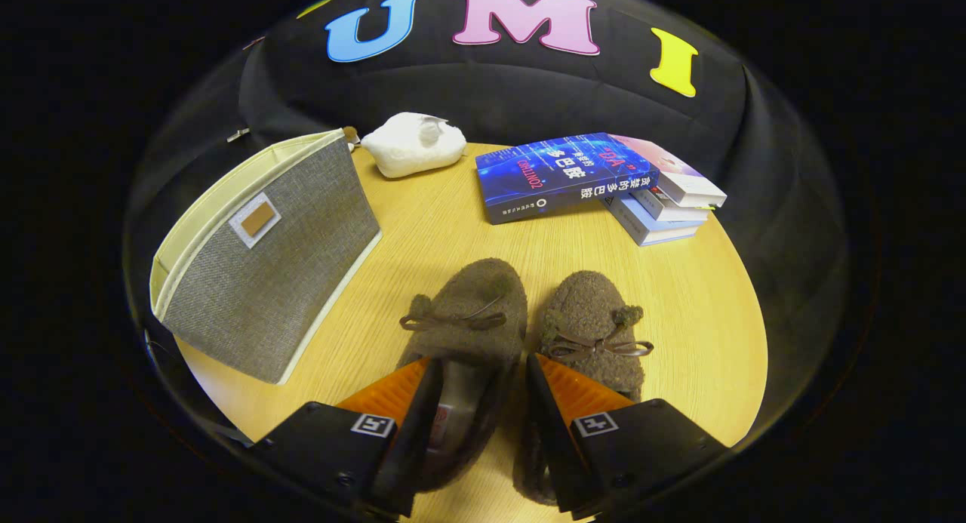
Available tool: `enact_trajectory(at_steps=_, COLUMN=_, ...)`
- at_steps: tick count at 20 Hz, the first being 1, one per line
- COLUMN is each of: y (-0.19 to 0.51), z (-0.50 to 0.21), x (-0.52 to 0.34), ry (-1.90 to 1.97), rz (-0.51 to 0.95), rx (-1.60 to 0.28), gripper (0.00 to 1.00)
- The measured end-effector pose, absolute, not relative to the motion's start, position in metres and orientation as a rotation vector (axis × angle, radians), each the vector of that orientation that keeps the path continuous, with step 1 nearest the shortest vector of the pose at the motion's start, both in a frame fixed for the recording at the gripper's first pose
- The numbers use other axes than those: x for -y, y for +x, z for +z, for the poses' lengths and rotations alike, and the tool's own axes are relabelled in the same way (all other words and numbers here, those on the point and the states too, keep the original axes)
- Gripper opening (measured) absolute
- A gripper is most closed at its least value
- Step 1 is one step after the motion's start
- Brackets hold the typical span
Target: Open the storage box then place both shoes into the box .Put the left shoe in first, then the right shoe, with the right side of both shoes facing outward in a uniform manner.
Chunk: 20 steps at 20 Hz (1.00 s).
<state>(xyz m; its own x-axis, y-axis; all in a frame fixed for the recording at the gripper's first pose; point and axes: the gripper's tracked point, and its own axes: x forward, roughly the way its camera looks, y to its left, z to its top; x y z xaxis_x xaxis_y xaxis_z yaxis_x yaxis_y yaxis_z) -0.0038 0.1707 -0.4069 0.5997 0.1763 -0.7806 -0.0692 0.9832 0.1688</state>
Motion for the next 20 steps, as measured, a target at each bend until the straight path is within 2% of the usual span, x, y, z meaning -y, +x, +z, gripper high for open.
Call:
enact_trajectory(at_steps=4, y=0.01, z=-0.427, x=-0.166, ry=0.086, rz=0.077, rx=-0.936, gripper=0.48)
enact_trajectory(at_steps=5, y=0.011, z=-0.431, x=-0.162, ry=0.071, rz=0.045, rx=-0.946, gripper=0.45)
enact_trajectory(at_steps=6, y=0.011, z=-0.434, x=-0.159, ry=0.062, rz=0.027, rx=-0.958, gripper=0.29)
enact_trajectory(at_steps=9, y=0.013, z=-0.437, x=-0.158, ry=0.067, rz=-0.005, rx=-0.965, gripper=0.1)
enact_trajectory(at_steps=11, y=0.013, z=-0.435, x=-0.159, ry=0.126, rz=-0.016, rx=-0.972, gripper=0.06)
enact_trajectory(at_steps=20, y=0.022, z=-0.362, x=-0.162, ry=0.272, rz=-0.019, rx=-0.861, gripper=0.06)
